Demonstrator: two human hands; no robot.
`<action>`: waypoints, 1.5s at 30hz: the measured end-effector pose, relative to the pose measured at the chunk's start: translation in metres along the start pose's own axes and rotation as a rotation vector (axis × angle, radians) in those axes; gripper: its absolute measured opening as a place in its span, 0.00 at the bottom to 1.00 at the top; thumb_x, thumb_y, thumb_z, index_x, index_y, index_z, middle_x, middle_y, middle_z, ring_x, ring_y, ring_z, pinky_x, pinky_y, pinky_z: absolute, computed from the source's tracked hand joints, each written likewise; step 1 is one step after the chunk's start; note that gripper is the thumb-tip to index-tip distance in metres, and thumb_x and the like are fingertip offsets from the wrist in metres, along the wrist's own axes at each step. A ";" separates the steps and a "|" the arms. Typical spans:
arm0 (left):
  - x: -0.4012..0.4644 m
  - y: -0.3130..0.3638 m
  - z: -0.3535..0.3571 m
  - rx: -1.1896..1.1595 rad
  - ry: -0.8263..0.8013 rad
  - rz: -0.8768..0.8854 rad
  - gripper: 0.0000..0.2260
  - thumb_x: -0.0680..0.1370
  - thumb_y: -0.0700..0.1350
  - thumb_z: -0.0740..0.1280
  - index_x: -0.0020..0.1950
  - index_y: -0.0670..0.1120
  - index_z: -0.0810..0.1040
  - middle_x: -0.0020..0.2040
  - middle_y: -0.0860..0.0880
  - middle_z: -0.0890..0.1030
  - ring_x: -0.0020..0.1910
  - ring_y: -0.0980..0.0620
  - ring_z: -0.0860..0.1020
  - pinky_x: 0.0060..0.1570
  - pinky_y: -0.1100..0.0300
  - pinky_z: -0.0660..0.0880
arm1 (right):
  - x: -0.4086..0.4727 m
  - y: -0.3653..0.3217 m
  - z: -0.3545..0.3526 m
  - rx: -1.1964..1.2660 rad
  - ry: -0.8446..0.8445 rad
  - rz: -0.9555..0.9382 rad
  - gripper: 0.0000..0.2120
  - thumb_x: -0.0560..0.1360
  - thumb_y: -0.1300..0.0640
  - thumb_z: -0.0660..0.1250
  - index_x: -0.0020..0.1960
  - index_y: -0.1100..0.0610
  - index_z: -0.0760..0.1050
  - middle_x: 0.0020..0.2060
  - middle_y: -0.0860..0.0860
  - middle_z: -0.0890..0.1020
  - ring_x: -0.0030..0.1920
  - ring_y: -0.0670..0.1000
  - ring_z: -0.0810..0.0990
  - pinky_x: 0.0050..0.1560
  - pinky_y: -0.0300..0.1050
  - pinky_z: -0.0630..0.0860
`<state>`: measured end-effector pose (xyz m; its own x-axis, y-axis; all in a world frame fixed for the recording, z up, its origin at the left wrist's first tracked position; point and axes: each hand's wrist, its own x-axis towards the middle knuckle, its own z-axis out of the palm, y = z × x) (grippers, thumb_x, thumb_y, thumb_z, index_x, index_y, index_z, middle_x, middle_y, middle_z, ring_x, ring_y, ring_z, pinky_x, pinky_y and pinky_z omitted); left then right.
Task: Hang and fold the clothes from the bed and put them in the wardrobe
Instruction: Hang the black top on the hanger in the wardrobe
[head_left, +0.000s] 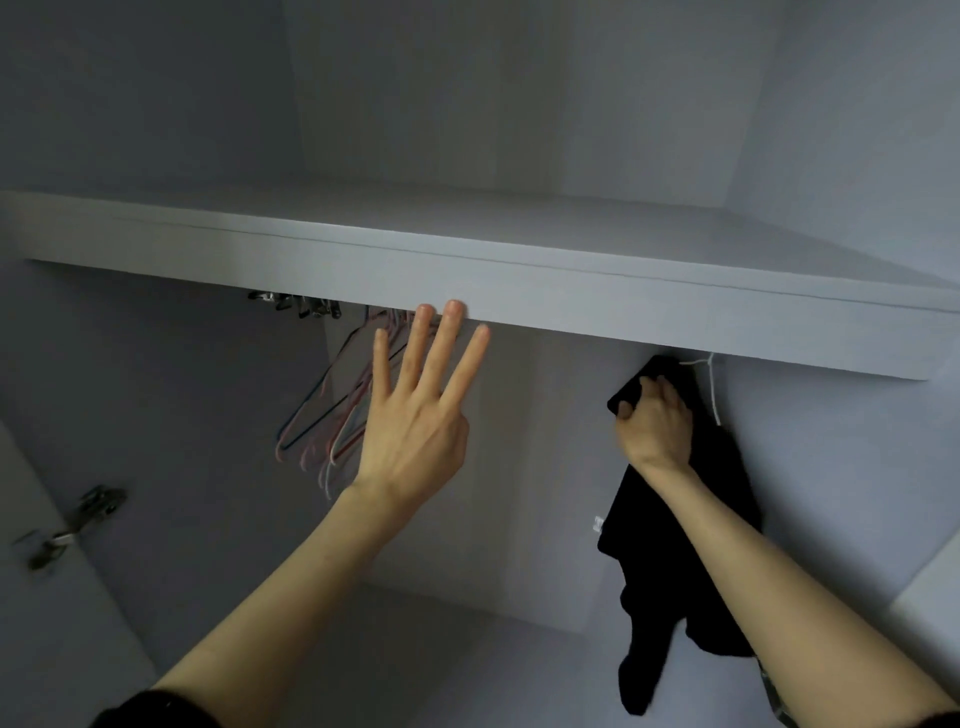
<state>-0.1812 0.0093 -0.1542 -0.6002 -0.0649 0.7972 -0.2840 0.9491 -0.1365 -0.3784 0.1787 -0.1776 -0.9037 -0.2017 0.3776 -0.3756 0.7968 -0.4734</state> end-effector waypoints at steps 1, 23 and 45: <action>-0.005 0.001 -0.001 -0.027 -0.034 -0.004 0.41 0.67 0.35 0.67 0.77 0.45 0.52 0.77 0.41 0.52 0.76 0.41 0.47 0.71 0.38 0.47 | -0.012 -0.008 0.004 0.000 -0.024 -0.036 0.22 0.78 0.59 0.59 0.71 0.62 0.65 0.71 0.59 0.66 0.70 0.59 0.64 0.68 0.53 0.62; -0.452 -0.075 -0.275 -0.038 -0.755 -1.110 0.21 0.81 0.44 0.56 0.74 0.49 0.61 0.72 0.50 0.66 0.69 0.49 0.66 0.64 0.58 0.64 | -0.478 -0.224 0.087 0.245 -1.040 -0.920 0.12 0.78 0.56 0.60 0.59 0.55 0.77 0.54 0.54 0.82 0.55 0.56 0.79 0.54 0.45 0.72; -0.670 0.173 -0.570 0.644 0.042 -2.482 0.19 0.82 0.46 0.54 0.74 0.49 0.63 0.72 0.53 0.66 0.69 0.54 0.66 0.65 0.60 0.65 | -0.941 -0.273 -0.059 0.304 -1.912 -2.191 0.14 0.80 0.54 0.59 0.63 0.55 0.75 0.55 0.52 0.82 0.53 0.49 0.80 0.53 0.42 0.75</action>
<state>0.5981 0.3923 -0.3766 0.9220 -0.3067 -0.2363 -0.1646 -0.8629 0.4778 0.5871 0.1842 -0.3568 0.9770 -0.0361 -0.2099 -0.1788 -0.6745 -0.7163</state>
